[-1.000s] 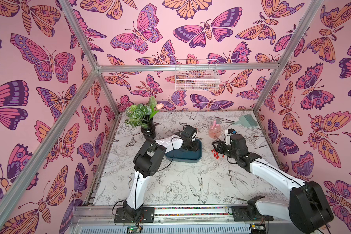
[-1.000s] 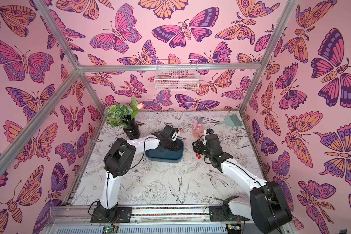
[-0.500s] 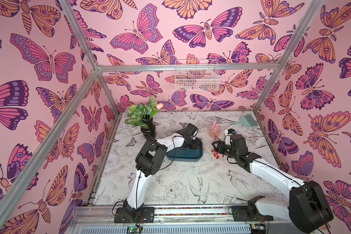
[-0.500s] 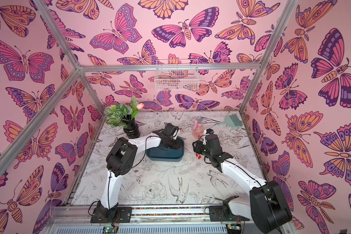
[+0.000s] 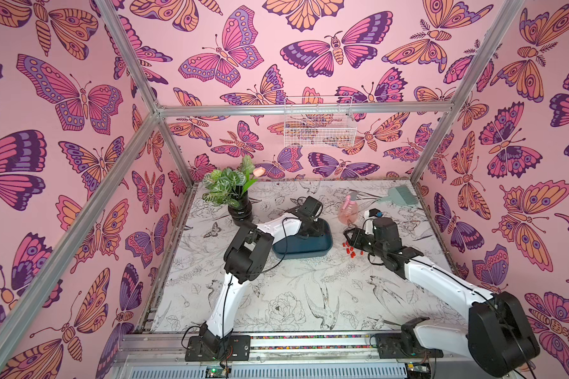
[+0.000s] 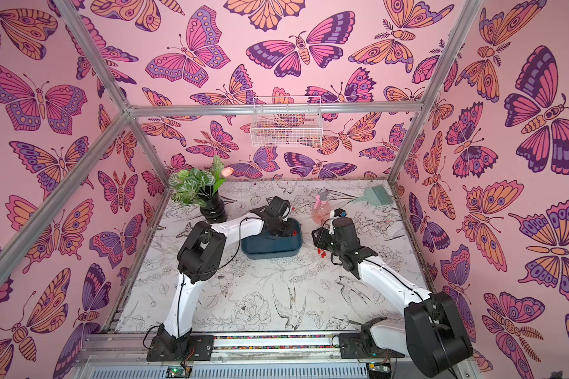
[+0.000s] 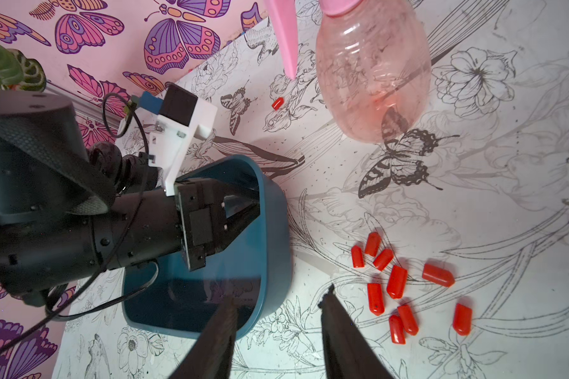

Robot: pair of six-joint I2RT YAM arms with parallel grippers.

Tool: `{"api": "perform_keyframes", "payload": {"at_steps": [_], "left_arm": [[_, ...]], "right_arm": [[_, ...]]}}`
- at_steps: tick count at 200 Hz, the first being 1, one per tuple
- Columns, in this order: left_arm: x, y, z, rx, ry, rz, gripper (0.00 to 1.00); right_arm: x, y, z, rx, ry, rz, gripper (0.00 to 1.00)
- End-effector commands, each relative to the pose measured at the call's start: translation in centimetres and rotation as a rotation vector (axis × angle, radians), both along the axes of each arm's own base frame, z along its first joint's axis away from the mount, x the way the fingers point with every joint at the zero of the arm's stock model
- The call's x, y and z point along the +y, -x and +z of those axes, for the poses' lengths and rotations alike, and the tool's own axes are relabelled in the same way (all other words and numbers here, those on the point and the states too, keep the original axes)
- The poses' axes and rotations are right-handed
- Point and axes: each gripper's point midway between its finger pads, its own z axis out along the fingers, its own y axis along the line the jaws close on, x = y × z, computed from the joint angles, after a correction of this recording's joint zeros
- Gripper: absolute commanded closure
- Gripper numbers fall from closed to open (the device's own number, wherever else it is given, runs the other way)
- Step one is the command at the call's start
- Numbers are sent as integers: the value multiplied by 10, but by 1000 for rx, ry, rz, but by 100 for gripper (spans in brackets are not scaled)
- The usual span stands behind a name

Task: Take the screw protection sleeves out of the storage box
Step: Pick up the screw protection sleeve from the storage box.

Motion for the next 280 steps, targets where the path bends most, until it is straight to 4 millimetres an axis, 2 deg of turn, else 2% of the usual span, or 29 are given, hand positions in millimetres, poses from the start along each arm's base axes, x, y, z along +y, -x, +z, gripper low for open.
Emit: {"api": "perform_keyframes", "payload": {"at_steps": [1,62,151,190,280], "left_arm": [[6,-1,-10,24,-25,29,90],[21,10,12,-24,-55,38,90],[24,31,54,-104,-56,23,89],[20,42,68,-148,-65,10,89],[-1,56,108,-314,-52,-42,88]], "right_arm": [[-1,-5,4,-5,-9,-11,54],[-1,-5,6,-8,-10,-9,54],[-3,-4,3,-4,-5,-20,55],[-28,2,18,-76,33,-110,55],[-74,14,34,-177,67,-276,56]]}}
